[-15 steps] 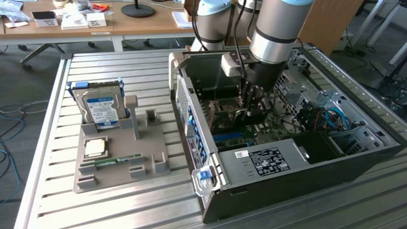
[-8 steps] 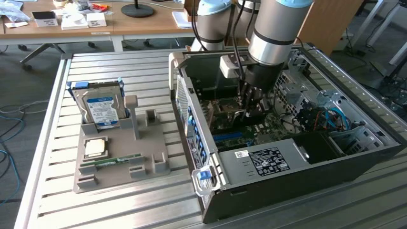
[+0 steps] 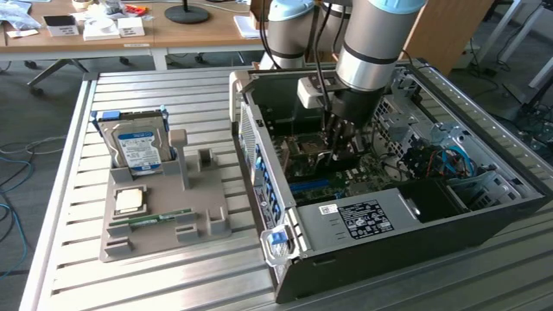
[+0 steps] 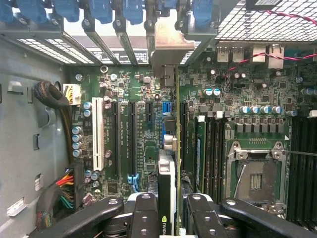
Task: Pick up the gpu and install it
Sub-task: 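Insert the gpu into the slot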
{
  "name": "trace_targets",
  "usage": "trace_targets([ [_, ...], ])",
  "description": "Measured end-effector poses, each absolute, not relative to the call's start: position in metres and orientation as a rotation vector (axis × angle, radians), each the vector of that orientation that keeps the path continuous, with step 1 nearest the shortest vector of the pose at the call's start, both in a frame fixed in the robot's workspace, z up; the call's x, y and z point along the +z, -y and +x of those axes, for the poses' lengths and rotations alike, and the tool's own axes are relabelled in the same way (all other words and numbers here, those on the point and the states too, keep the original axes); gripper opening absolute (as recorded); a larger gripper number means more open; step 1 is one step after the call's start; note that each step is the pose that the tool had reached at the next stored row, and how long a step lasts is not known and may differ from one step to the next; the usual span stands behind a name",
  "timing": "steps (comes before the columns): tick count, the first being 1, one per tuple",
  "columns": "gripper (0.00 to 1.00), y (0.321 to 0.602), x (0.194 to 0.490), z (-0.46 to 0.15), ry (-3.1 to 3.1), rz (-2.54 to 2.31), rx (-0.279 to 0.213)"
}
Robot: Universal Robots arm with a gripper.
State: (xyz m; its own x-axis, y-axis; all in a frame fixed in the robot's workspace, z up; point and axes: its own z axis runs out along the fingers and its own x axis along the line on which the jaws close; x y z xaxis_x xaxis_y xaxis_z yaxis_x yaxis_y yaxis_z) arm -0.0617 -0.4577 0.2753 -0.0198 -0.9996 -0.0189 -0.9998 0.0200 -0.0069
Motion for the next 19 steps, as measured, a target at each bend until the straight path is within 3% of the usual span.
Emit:
trace_targets([
  [19, 0.27, 0.4576, 0.2711, -0.0689, -2.230, -2.186, 0.013],
])
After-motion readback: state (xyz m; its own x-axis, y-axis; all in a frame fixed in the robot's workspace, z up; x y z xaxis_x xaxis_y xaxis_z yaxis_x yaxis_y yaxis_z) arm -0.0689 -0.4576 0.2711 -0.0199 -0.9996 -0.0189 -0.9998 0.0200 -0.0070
